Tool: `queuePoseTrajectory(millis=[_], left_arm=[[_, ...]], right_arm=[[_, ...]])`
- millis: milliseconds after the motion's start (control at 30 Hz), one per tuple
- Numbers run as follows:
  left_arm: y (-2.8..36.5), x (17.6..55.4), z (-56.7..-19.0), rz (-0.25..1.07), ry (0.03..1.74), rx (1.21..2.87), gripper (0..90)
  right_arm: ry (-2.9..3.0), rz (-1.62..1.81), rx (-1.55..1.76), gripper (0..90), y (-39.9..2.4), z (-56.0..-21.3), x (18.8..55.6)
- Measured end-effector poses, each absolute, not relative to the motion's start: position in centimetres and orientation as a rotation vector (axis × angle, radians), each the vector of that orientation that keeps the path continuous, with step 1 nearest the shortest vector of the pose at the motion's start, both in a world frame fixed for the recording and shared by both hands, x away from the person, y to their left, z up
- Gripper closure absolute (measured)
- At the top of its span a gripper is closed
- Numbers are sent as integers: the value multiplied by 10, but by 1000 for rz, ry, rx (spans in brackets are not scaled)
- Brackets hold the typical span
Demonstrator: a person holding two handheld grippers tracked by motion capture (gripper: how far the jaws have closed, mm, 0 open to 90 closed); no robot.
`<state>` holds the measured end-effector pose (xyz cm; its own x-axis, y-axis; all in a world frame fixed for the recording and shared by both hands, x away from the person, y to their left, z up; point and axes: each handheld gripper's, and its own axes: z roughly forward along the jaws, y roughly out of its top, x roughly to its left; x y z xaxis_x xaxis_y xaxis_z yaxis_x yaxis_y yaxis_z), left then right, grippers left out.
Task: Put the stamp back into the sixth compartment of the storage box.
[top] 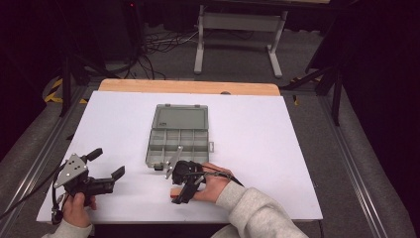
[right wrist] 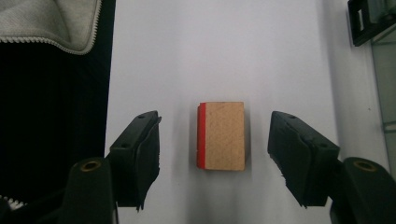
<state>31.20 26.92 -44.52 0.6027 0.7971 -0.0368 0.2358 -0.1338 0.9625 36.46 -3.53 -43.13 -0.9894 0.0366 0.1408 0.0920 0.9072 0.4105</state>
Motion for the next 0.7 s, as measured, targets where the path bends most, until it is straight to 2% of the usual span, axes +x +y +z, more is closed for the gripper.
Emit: queuePoseTrajectory(millis=[200, 600, 700], left_arm=[[269, 312, -445, 607, 865, 1678, 19], [270, 312, -445, 606, 863, 1680, 19], [269, 312, -445, 607, 862, 1681, 19]], right_arm=[[-2955, -617, -87, 412, -34, -433, 364], [-3019, -577, -57, 636, -33, -434, 360], [-3039, -574, -24, 654, -33, -433, 359]])
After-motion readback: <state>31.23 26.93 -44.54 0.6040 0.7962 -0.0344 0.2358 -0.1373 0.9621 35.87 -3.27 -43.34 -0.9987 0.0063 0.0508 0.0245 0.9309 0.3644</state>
